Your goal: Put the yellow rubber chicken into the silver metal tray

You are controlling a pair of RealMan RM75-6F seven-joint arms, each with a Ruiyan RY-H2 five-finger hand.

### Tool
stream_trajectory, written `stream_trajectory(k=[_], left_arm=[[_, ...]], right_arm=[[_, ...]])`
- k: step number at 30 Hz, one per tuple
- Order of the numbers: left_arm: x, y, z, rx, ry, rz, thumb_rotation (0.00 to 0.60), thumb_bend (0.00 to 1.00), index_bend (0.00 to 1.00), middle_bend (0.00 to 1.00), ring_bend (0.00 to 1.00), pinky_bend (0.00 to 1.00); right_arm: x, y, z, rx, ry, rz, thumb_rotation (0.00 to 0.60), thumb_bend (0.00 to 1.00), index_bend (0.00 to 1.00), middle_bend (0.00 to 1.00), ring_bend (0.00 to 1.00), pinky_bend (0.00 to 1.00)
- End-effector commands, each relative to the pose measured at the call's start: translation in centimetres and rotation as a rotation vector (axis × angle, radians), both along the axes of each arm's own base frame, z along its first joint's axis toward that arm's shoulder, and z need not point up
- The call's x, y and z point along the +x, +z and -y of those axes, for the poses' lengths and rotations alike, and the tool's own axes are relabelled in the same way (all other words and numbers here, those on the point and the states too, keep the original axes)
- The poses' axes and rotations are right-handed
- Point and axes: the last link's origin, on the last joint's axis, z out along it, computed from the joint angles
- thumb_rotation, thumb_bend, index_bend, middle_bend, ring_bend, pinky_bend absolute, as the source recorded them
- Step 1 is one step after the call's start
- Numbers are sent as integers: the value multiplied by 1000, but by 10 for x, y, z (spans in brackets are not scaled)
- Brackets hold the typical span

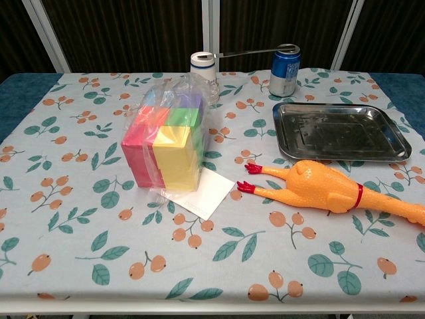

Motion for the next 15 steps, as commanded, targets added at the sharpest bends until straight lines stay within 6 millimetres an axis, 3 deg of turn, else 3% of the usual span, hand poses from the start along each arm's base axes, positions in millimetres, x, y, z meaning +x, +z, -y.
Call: stream_trajectory(k=[1,15], left_arm=[[-1,-1,0,-1,-8,-3,600,124,205,189,133,229],[-17,0,3,-41,-80,-88,600,124,205,189,133,214]], right_arm=[[-1,-1,-2,5,-3,9,600,101,156,324,187,329],[2,-7,-10,41,-36,40,600,101,155,324,190,336]])
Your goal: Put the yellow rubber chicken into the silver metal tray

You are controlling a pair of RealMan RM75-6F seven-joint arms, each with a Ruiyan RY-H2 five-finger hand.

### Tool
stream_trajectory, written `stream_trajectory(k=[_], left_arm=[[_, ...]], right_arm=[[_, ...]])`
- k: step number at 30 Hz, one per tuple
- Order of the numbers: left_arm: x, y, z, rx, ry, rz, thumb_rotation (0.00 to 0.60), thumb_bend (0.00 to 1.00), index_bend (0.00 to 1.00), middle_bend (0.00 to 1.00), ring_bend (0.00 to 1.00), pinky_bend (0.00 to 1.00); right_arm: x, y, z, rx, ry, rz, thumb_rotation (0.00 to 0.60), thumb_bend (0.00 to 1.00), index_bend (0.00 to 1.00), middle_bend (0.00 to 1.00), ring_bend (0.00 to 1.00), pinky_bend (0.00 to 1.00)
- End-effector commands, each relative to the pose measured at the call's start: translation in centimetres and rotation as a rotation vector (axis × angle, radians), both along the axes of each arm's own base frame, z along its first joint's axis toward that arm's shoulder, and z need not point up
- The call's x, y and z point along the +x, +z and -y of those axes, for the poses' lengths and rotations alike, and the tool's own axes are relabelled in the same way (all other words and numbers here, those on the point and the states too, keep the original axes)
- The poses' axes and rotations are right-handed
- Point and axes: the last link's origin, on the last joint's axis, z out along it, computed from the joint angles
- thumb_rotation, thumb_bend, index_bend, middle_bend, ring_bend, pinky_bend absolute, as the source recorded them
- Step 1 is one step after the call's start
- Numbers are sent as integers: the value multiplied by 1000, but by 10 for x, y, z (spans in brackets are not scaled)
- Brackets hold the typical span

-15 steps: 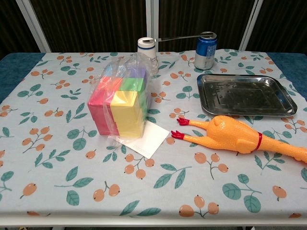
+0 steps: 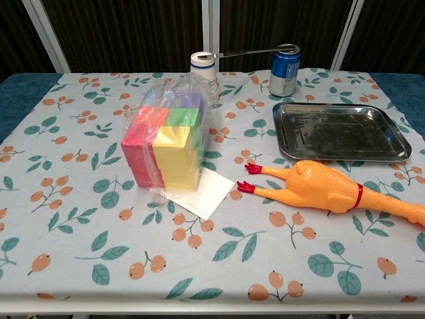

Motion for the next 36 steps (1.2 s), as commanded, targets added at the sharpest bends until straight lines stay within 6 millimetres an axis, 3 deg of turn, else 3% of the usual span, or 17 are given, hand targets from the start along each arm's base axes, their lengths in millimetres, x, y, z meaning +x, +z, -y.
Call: stream_trajectory(k=[1,6,15,19,28,36], left_arm=[[0,-1,1,-5,1,9,600,124,205,189,133,214],[-2,-3,3,-9,6,33,600,125,206,189,133,214],[-8,-2,8,-9,14,77,600,124,206,189,133,214],[-10,-2,10,-9,15,85,600,124,205,189,133,214],[-17,-2,13,-15,24,100,600,125,206,189,133,214],[-20,-4,13,-21,30,111,600,125,205,189,133,215]], right_arm=[[2,-5,-1,30,-22,7,600,101,155,325,190,337],[16,-29,8,119,-34,22,600,90,156,319,190,339],[43,-104,42,281,-22,-14,600,0,157,322,187,340],[55,-132,51,319,-13,4,600,0,218,336,187,340],[59,-164,59,367,-28,-45,600,30,341,395,204,355],[56,-179,62,375,-36,-69,600,70,405,453,266,385]])
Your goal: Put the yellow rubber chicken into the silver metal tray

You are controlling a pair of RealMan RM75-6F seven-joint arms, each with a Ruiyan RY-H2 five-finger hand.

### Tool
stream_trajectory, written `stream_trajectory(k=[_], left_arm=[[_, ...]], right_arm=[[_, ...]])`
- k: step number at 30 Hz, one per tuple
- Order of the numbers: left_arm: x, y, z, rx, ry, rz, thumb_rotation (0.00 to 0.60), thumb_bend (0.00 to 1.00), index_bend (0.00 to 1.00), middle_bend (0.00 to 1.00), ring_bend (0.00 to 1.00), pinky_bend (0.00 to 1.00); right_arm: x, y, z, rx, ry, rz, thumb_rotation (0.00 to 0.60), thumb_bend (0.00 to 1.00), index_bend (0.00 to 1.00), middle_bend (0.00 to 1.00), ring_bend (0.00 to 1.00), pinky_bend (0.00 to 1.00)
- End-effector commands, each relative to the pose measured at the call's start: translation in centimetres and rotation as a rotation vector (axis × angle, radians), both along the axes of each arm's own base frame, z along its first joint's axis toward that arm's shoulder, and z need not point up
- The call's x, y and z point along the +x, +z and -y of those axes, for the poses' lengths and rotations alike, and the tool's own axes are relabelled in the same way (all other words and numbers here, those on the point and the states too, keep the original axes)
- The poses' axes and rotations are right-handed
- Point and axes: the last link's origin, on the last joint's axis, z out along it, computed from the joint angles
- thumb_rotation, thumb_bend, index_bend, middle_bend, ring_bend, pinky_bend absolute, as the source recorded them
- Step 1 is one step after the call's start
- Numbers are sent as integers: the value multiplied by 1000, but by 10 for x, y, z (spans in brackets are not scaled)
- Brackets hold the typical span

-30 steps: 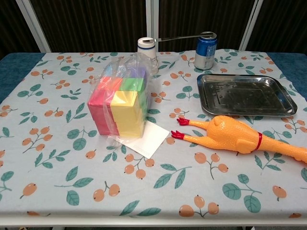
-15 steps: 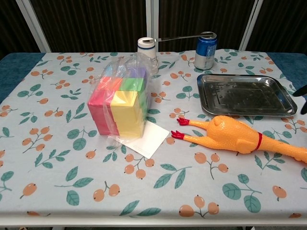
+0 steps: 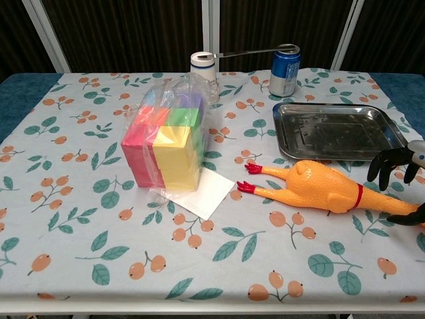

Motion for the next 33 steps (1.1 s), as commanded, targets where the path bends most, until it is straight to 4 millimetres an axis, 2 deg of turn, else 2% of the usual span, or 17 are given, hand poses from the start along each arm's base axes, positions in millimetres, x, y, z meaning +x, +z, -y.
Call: stream_trajectory(k=[1,7,12,14,20,23,27,33], left_arm=[[-2,0,0,-1,3,4,600,125,206,189,133,215],[-5,-1,0,-2,9,9,600,124,206,189,133,214],[-8,-2,1,-2,14,22,600,124,206,189,133,215],[-8,-1,2,1,11,28,600,120,206,189,133,215],[-5,5,-3,-4,-24,32,600,113,206,189,133,215],[5,15,-14,8,-78,82,600,108,206,189,133,215],[22,27,-29,-15,-153,173,600,107,206,189,133,217],[58,48,-57,-66,-282,357,600,97,205,189,133,218]], right_arm=[[0,-5,2,4,0,-7,600,72,407,455,268,387],[2,-13,6,16,3,-33,600,80,409,457,270,400],[6,-21,11,25,2,-41,600,123,438,482,304,450],[7,-23,13,17,2,-51,600,171,479,496,336,492],[13,-17,22,3,56,-100,600,377,630,548,495,717],[22,1,29,-7,136,-131,600,438,697,580,548,790],[42,38,40,-39,263,-159,600,498,772,620,594,841],[83,97,47,-77,502,-229,600,507,831,652,633,883]])
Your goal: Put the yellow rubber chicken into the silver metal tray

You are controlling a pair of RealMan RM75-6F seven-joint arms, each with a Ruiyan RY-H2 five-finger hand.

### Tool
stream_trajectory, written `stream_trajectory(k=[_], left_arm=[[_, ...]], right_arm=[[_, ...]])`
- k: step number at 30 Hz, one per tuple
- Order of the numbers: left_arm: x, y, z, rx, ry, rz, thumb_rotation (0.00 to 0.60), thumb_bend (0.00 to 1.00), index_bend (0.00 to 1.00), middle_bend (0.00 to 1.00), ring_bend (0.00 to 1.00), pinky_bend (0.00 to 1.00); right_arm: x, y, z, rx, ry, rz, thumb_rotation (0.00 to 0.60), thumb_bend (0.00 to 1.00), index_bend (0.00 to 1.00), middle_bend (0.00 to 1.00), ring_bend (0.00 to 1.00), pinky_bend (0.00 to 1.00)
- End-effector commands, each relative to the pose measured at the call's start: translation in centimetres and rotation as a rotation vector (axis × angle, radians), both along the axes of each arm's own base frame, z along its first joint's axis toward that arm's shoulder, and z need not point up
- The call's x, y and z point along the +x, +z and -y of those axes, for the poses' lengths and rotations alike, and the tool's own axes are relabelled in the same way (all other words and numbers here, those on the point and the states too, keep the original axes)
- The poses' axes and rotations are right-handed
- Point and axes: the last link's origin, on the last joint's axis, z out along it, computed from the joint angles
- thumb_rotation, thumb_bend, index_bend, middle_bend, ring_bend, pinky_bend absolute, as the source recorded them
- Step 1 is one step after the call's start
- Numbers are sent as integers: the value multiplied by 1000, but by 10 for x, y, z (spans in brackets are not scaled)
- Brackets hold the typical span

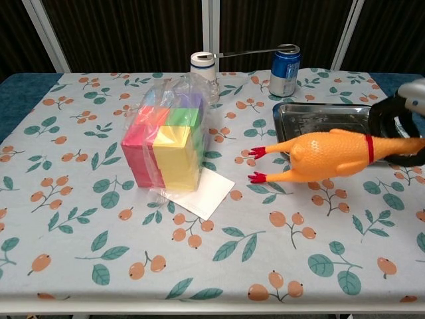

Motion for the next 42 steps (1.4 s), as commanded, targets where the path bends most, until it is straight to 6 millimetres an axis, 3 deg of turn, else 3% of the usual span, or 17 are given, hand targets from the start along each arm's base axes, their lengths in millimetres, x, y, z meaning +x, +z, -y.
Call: stream_trajectory(k=[1,7,12,18,27,42], left_arm=[[35,18,-28,-48,-128,148,600,95,206,189,133,218],[78,24,-68,-220,-241,378,600,93,206,189,133,219],[110,18,-94,-466,-296,538,600,93,206,187,133,219],[135,9,-113,-669,-335,611,600,94,206,171,133,219],[159,-7,-124,-907,-341,698,600,95,206,170,133,219],[175,-29,-143,-968,-173,742,600,95,205,170,133,219]], right_arm=[[44,46,6,-19,214,-34,600,506,835,653,635,885],[95,80,14,2,397,-28,600,503,842,655,637,891],[136,94,16,20,520,26,600,499,845,657,640,896],[173,101,21,24,622,62,600,456,848,657,640,896],[213,79,46,13,714,31,600,449,848,657,640,896],[246,56,64,8,756,11,600,446,851,657,641,896]])
